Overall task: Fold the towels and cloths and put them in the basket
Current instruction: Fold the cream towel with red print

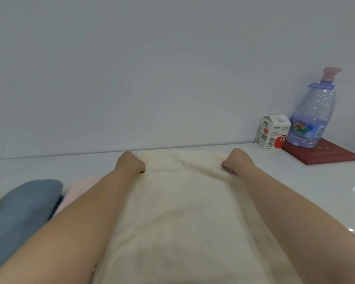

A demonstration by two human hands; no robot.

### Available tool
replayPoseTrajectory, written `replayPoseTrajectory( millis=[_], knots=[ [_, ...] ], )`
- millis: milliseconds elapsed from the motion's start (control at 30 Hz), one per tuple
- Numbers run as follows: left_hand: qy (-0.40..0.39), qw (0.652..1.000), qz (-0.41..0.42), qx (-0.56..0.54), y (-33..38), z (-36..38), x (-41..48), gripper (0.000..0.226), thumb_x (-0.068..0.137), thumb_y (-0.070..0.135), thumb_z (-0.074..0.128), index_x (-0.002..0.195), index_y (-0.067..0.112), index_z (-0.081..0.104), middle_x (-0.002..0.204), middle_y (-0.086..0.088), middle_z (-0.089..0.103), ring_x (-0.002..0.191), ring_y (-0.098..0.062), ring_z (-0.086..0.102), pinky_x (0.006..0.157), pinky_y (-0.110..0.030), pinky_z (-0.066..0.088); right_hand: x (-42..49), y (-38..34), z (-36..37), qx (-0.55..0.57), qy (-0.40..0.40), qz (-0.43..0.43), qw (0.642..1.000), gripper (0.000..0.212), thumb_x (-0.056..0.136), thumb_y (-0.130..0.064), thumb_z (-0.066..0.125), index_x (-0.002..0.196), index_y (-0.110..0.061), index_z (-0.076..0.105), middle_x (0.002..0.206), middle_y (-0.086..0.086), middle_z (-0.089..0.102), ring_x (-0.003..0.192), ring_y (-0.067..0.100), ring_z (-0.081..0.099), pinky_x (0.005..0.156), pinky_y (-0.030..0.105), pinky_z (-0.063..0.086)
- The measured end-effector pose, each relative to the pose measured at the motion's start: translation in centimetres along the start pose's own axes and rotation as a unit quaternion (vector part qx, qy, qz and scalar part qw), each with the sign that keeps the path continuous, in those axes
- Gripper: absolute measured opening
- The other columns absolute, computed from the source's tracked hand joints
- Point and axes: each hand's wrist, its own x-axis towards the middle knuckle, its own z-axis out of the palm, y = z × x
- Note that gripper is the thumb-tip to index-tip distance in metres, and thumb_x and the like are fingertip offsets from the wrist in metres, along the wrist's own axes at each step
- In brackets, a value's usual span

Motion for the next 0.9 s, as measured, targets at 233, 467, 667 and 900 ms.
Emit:
replayPoseTrajectory(
  millis=[233, 467, 667, 900],
  knots=[
    [-0.146, 0.934, -0.098, -0.312, 0.1, -1.5, 0.0, 0.021, 0.085, 0.016, 0.068, 0.1, 0.002, 0.063, 0.098, -0.015, 0.066, 0.084, -0.029, 0.063, 0.081, -0.04, 0.052, -0.5, 0.1, -0.5, 0.072, 0.006, 0.002, 0.997, 0.013, 0.075, -0.004, 0.057, 0.065, -0.007, 0.049, 0.063, 0.006, 0.051, 0.056, 0.022, 0.05, 0.048, 0.021, 0.033],
    [-0.073, 0.952, -0.074, -0.289, 2.0, -4.1, 0.3, 0.027, 0.082, -0.007, 0.058, 0.071, 0.013, 0.044, 0.101, -0.018, 0.06, 0.089, -0.024, 0.051, 0.097, -0.043, 0.047, -0.6, -0.6, -2.3, 0.292, 0.007, 0.041, 0.956, 0.019, 0.084, 0.002, 0.049, 0.068, -0.002, 0.057, 0.035, -0.001, 0.055, 0.03, 0.009, 0.049, 0.043, 0.019, 0.045],
    [-0.155, 0.811, -0.121, -0.551, 2.7, -4.9, -0.7, 0.017, 0.09, 0.023, 0.063, 0.088, 0.009, 0.054, 0.063, -0.003, 0.05, 0.051, -0.014, 0.045, 0.044, -0.022, 0.042, -1.3, -1.5, -3.1, 0.52, 0.003, 0.057, 0.852, 0.026, 0.083, -0.005, 0.063, 0.107, -0.002, 0.051, 0.051, 0.013, 0.053, 0.044, 0.021, 0.051, 0.047, 0.03, 0.046],
    [-0.206, 0.934, -0.121, -0.266, 2.3, -4.4, -3.0, 0.03, 0.094, 0.023, 0.057, 0.067, 0.018, 0.045, 0.035, 0.007, 0.039, 0.026, -0.004, 0.032, 0.034, -0.01, 0.023, -2.4, -1.5, -3.6, 0.423, -0.032, 0.056, 0.904, 0.021, 0.086, -0.008, 0.06, 0.067, -0.009, 0.049, 0.064, 0.012, 0.05, 0.052, 0.021, 0.047, 0.046, 0.027, 0.041]
  ],
)
